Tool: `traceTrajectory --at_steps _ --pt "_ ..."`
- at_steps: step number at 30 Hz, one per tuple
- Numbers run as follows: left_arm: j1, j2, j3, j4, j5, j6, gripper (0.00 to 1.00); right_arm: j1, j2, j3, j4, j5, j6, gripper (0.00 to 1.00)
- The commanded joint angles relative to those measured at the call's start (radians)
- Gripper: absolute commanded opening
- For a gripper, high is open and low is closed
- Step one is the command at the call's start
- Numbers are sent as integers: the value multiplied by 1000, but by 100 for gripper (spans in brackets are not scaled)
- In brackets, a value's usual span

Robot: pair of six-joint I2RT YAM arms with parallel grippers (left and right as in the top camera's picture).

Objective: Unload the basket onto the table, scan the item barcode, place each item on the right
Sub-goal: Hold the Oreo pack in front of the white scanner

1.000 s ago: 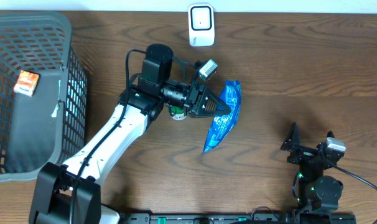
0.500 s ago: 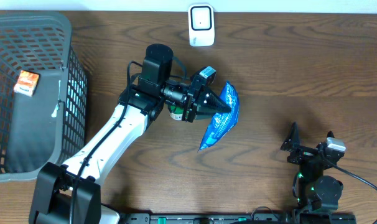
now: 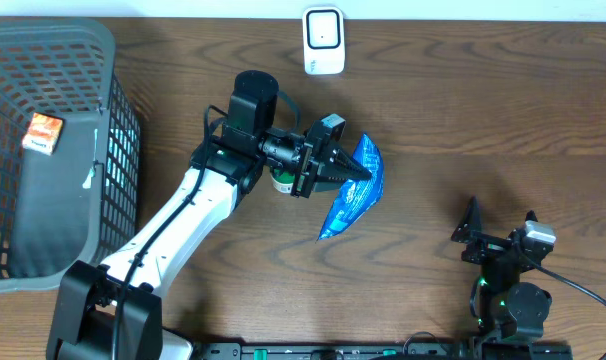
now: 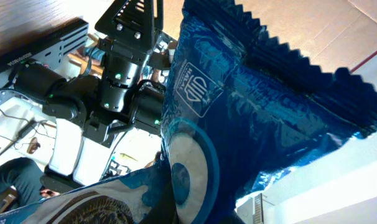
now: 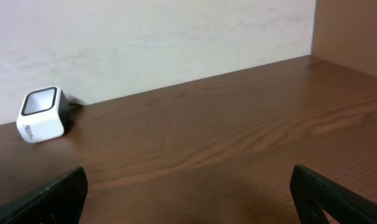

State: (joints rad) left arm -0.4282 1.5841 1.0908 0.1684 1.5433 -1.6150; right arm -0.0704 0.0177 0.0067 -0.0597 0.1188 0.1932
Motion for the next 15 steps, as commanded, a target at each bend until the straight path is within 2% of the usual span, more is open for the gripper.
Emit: traceTrajectory --at_steps 1,5,7,10,13,14,15 --pt "0 -4 26 6 10 -13 7 6 -2 -1 -4 -5 -11 99" --pt "0 -4 26 7 -185 38 7 6 -2 -1 -4 -5 -11 99" --pt "0 -4 26 15 -313 128 7 6 -2 -1 -4 -5 -11 99" --pt "0 -4 26 61 -439 363 7 6 -2 -1 -4 -5 -11 99" --pt "0 -4 26 66 -520 515 7 6 -2 -1 -4 -5 -11 99" --pt "0 -3 26 56 -570 652 7 6 -2 -1 -4 -5 -11 99" --pt "-2 -3 26 34 -608 723 7 6 -2 -1 -4 -5 -11 99"
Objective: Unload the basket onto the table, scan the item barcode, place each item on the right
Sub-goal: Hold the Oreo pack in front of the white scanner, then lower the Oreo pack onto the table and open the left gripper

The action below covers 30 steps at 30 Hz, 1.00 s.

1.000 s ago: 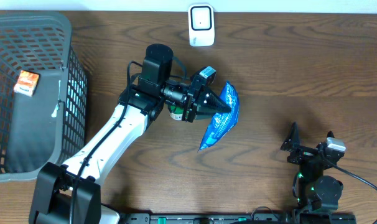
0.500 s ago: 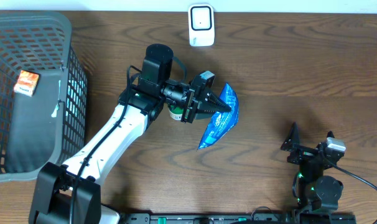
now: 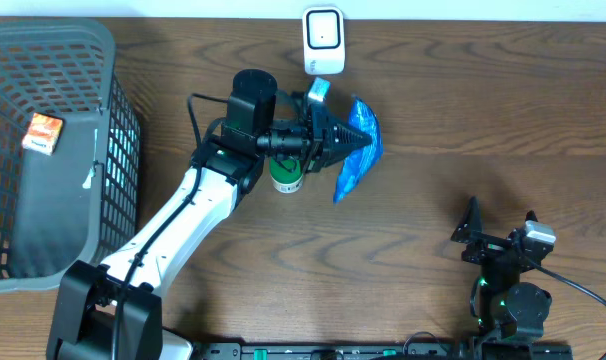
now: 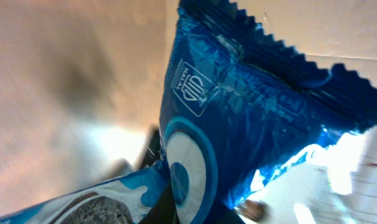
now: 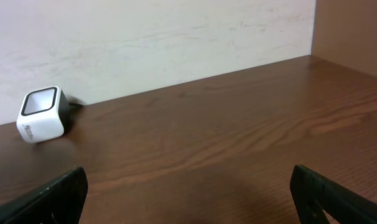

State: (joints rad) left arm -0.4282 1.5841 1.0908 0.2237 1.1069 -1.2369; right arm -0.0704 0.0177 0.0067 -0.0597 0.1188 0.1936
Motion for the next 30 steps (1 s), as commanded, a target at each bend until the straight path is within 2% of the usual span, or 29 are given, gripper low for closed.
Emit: traceTrajectory --at_steps 1,4,6,12,18,19,21,24,27,30 --pt "-5 -3 26 -57 -224 396 7 6 -2 -1 -4 -5 -11 99" --pt "-24 -1 26 -208 -465 544 7 6 -2 -1 -4 -5 -11 99" --pt "-50 6 26 -257 -572 655 7 6 -2 -1 -4 -5 -11 99" --pt "-175 60 26 -265 -728 928 7 6 -2 -1 -4 -5 -11 99" --pt "-241 123 26 -275 -881 993 7 6 -2 -1 -4 -5 -11 99" --pt "-242 135 26 -277 -904 994 16 6 -2 -1 -4 -5 -11 99" --pt "-242 153 26 -282 -937 1012 43 6 -2 -1 -4 -5 -11 99" --pt "-242 144 34 -283 -936 1043 96 6 -2 -1 -4 -5 -11 99" --pt "-242 100 77 -332 -936 1049 98 6 -2 -1 -4 -5 -11 99" --pt "-232 28 173 -462 -938 1116 98 6 -2 -1 -4 -5 -11 99"
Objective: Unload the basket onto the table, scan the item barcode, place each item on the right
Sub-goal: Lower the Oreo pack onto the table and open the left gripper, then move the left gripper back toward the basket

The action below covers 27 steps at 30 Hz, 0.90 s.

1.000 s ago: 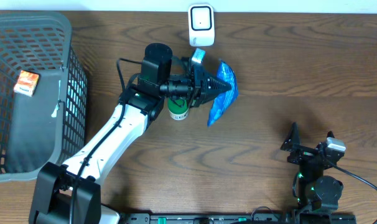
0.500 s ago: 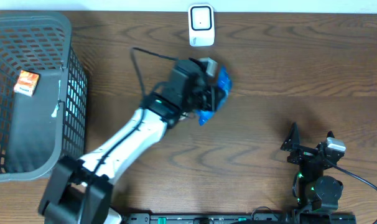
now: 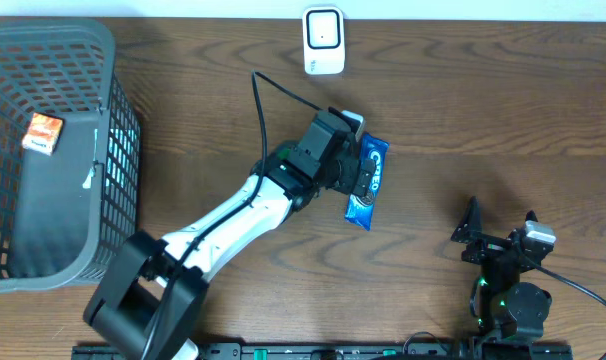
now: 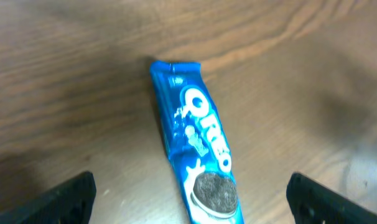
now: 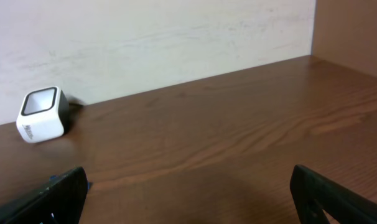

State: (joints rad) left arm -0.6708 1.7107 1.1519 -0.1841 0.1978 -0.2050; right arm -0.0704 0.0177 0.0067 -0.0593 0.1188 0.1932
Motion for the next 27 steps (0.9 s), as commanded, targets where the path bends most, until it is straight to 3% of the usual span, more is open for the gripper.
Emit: traceTrajectory --at_steps 1,7,9,10,14,18,24,27 --pt "19 -123 153 -113 -37 95 98 6 -2 -1 -5 -5 -11 99" --pt "183 -239 443 -510 -120 98 98 6 -2 -1 -5 -5 -11 99" --pt "281 -269 522 -606 -120 88 98 6 -2 -1 -5 -5 -11 99" --pt "392 -297 581 -670 -120 49 98 6 -2 -1 -5 -5 -11 99" --pt "641 -357 619 -714 -121 -59 98 6 -2 -1 -5 -5 -11 99" --pt "853 -371 615 -732 -156 -77 98 6 -2 -1 -5 -5 -11 99" --pt "987 -312 535 -752 -225 -96 98 6 -2 -1 -5 -5 -11 99" --pt "1009 -257 498 -765 -361 -225 98 6 -2 -1 -5 -5 -11 99"
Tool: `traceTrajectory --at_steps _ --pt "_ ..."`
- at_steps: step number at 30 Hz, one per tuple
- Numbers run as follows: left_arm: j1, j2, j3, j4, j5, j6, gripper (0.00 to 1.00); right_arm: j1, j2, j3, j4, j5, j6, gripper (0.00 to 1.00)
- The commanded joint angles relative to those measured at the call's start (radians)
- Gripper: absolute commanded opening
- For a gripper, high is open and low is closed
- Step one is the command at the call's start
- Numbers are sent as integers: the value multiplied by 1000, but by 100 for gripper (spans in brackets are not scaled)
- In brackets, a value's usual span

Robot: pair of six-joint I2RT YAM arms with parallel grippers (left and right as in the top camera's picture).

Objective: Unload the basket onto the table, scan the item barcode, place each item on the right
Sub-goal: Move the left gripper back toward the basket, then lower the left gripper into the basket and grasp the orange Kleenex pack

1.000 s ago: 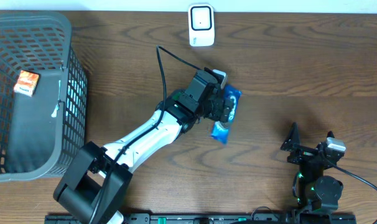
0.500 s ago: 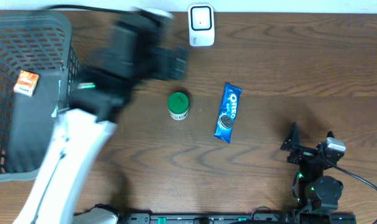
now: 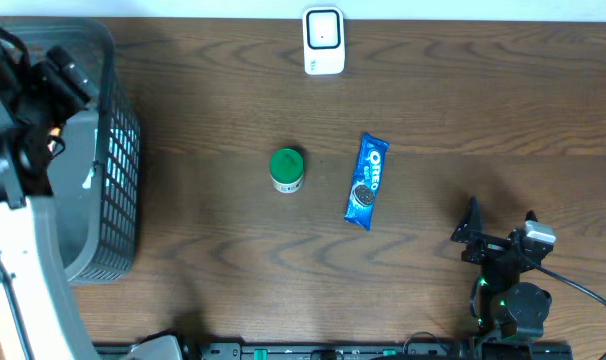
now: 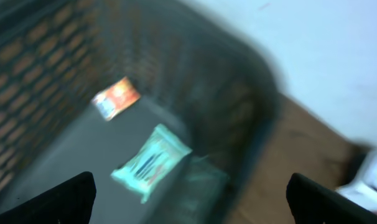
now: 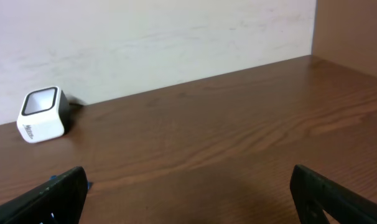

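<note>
The blue Oreo pack (image 3: 366, 195) lies flat on the table, right of centre, with nothing holding it. The white scanner (image 3: 323, 40) stands at the back edge and also shows in the right wrist view (image 5: 42, 115). My left gripper (image 4: 188, 202) hangs open over the grey basket (image 3: 115, 150) at the far left, with nothing between its fingers. Below it, blurred, lie an orange packet (image 4: 116, 98) and a teal packet (image 4: 151, 160). My right gripper (image 5: 188, 199) rests open and empty at the front right (image 3: 501, 243).
A green-lidded jar (image 3: 287, 169) stands just left of the Oreo pack. The basket's tall mesh wall runs along the table's left side. A wall rises behind the scanner.
My left arm has moved from above the Oreo pack at mid-table to over the basket at the far left, still open. The pack and the right arm have not moved.
My left gripper held the Oreo pack raised at mid-table, then close in front of the scanner. After that the pack lay flat on the table with the gripper open above it. Now the gripper is over the basket.
</note>
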State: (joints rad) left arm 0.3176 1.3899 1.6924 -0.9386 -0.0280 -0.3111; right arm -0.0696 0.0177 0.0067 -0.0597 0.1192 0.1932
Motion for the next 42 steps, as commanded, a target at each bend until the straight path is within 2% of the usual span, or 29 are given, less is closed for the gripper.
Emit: traceTrajectory --at_steps 1,5,8,17,26,42 --pt "24 89 -53 -9 -220 -177 98 5 -2 -1 -4 -6 -11 99" --pt "24 188 -57 21 -423 -274 98 5 -2 -1 -4 -6 -11 99" --pt "25 262 -57 63 -490 -314 98 5 -2 -1 -4 -6 -11 99" --pt "37 494 -57 224 -497 -340 98 5 -2 -1 -4 -6 -11 99" --pt "111 694 -57 345 -497 -383 98 5 -2 -1 -4 -6 -11 99" --pt "121 826 -57 488 -478 -383 98 5 -2 -1 -4 -6 -11 99"
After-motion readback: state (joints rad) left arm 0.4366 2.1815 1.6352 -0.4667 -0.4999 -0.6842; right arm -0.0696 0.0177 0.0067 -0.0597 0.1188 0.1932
